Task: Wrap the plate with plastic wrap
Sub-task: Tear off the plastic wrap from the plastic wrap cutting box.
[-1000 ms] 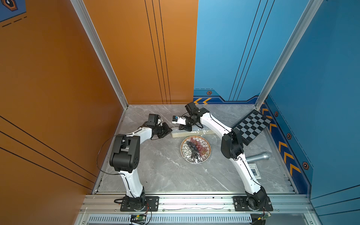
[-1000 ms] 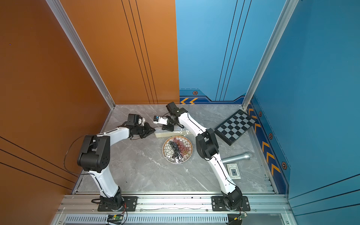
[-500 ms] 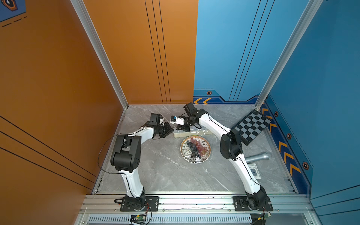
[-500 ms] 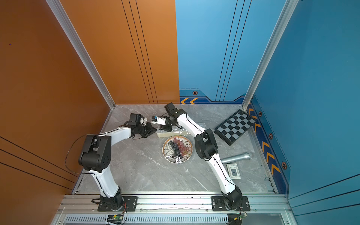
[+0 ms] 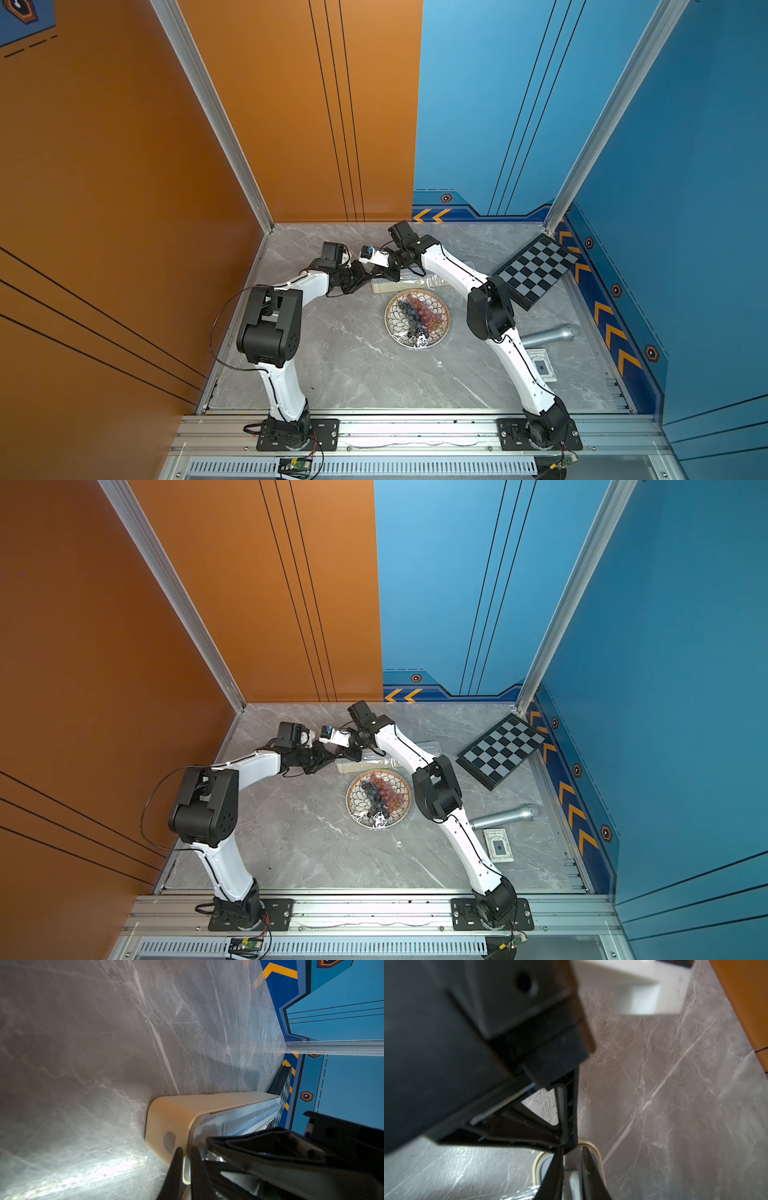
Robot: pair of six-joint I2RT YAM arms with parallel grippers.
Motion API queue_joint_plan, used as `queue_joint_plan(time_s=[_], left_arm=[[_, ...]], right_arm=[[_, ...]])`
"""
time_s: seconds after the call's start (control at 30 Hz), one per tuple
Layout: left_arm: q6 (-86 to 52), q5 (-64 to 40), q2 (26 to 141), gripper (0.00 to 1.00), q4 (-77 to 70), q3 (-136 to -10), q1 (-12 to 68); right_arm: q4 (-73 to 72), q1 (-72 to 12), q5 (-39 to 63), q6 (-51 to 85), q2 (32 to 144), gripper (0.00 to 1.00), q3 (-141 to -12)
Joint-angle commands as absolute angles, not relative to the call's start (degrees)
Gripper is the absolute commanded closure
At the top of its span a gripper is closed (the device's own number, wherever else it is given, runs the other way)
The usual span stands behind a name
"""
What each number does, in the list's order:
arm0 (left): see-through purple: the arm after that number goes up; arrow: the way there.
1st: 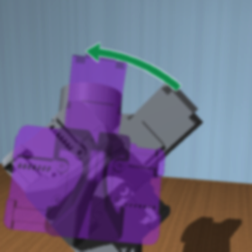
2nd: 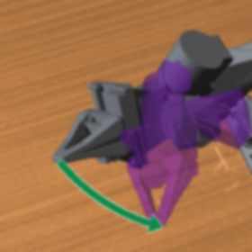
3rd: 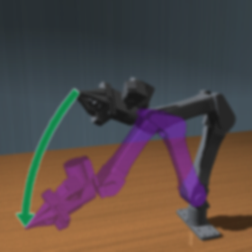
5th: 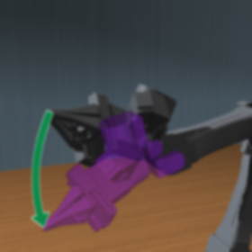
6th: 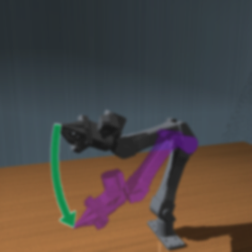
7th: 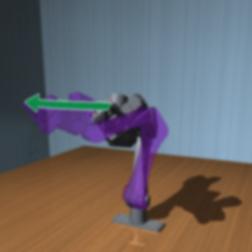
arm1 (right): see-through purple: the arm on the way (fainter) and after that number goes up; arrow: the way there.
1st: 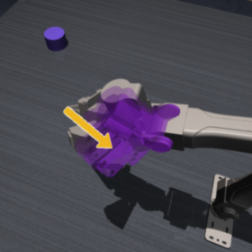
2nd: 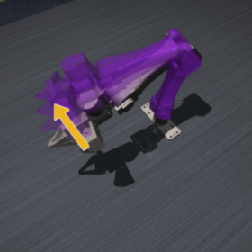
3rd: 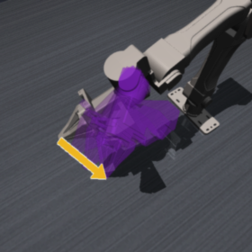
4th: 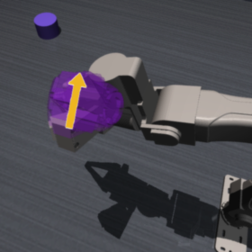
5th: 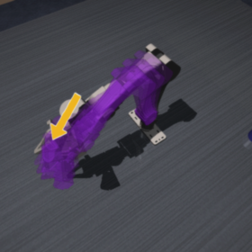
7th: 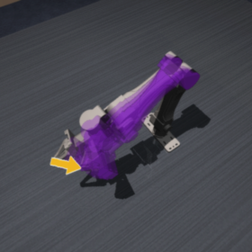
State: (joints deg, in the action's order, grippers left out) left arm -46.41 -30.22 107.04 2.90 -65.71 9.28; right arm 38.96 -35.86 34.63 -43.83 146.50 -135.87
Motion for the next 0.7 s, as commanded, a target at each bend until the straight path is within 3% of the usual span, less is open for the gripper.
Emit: queue_joint_plan(time_s=[0.0, 0.33, 0.6, 0.67], left_arm=[[-46.4, -31.6, 107.6, 0.89, 4.0, -64.4, 9.5], [-45.5, -32.0, 102.8, 0.82, 4.3, -60.9, 4.6], [-43.8, -31.5, 97.3, 0.70, 7.0, -59.4, 3.2], [-43.9, -31.6, 96.3, 0.63, 7.2, -59.4, 3.3]], right_arm=[[36.4, -37.0, 38.3, -40.9, 147.3, 0.79, -137.0], [35.7, -34.1, 37.9, -37.3, 140.0, 0.60, -134.0], [33.6, -30.2, 29.5, -29.6, 123.8, 0.48, -116.8], [32.9, -28.7, 26.8, -27.3, 118.4, 0.44, -110.2]])
